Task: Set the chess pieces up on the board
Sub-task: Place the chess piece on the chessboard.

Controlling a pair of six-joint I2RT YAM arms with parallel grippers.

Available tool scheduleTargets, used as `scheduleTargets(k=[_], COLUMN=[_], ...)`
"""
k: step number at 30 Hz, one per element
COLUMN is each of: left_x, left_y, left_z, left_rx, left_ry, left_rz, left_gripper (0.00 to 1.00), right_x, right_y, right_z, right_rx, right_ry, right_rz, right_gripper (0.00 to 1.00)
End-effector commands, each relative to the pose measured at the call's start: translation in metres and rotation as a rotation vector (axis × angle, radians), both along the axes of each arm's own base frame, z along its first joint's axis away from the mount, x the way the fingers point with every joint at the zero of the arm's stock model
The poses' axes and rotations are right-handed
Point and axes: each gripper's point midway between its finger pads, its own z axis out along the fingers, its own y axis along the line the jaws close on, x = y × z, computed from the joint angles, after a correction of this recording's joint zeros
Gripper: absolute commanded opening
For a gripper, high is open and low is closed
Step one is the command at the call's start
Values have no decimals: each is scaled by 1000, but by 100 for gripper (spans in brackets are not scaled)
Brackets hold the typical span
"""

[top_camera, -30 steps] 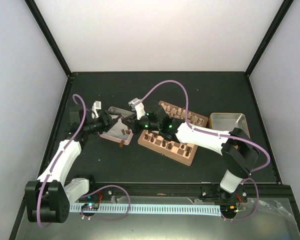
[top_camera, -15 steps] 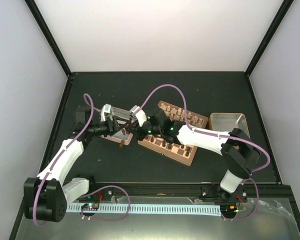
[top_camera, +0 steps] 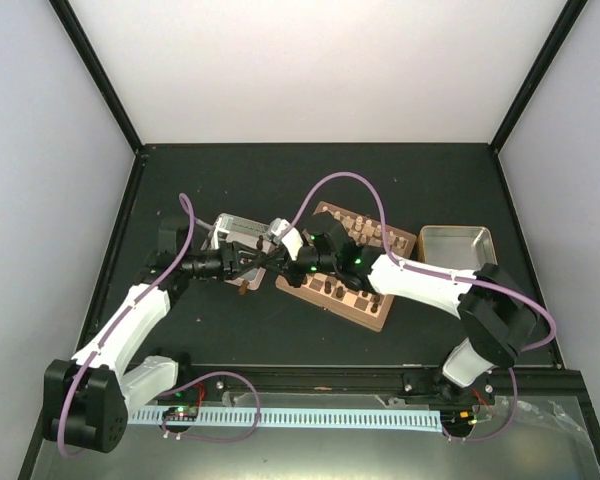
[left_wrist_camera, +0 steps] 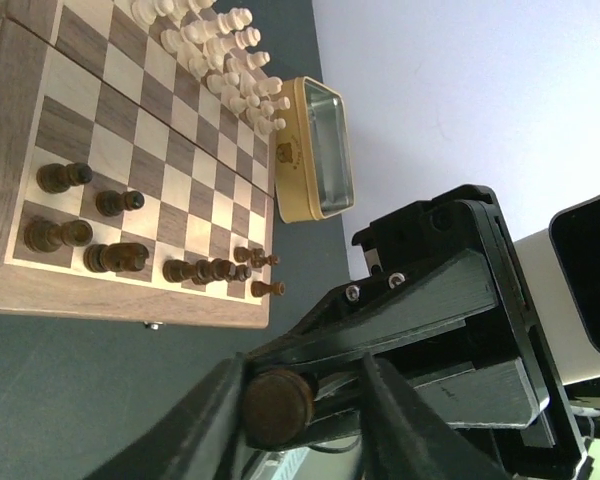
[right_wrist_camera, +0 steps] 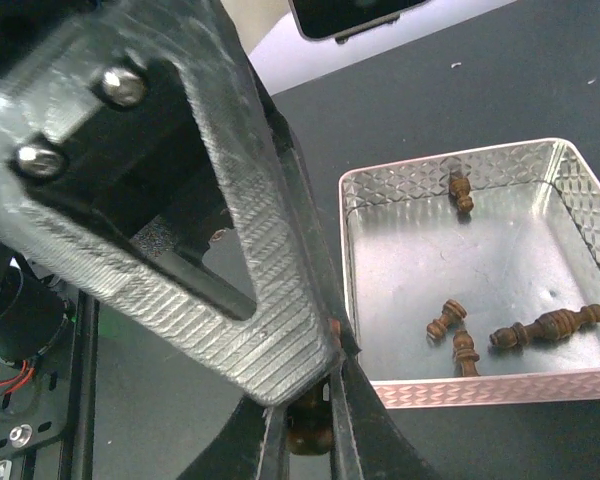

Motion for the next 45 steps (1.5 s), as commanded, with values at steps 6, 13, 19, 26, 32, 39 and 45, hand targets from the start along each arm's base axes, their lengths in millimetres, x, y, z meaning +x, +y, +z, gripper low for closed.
scheduleTargets(k=[6,13,19,26,32,39,45], left_x=[-5,5,15,19,18,15,12], left_y=[-8,-15,-20,-26,-31,-36,-37], left_z=[20,55,86,111,113,112,110], left_rx=[-52,-142,-192,-279,-298,-308,-306], left_ry=[-53,-114,-155,-163,-150,-143,-147], left_rz=[-38,-19,4,14,6,-4,-7], left_gripper=[8,7,7,7,7,7,7], right_x=[3,-5,-5,7,9,18,27], right_y=[-5,-23,-39,-45,-45,-50,-55], right_z=[27,71,104,103,114,109,102], right_rx=[96,353,610,699,731,741,748], right_ry=[32,261,573,811,811,828,866], right_rz=[-33,-71,-135,-213,-188,-243,-286], right_gripper=[12,54,63,45,36,24,18])
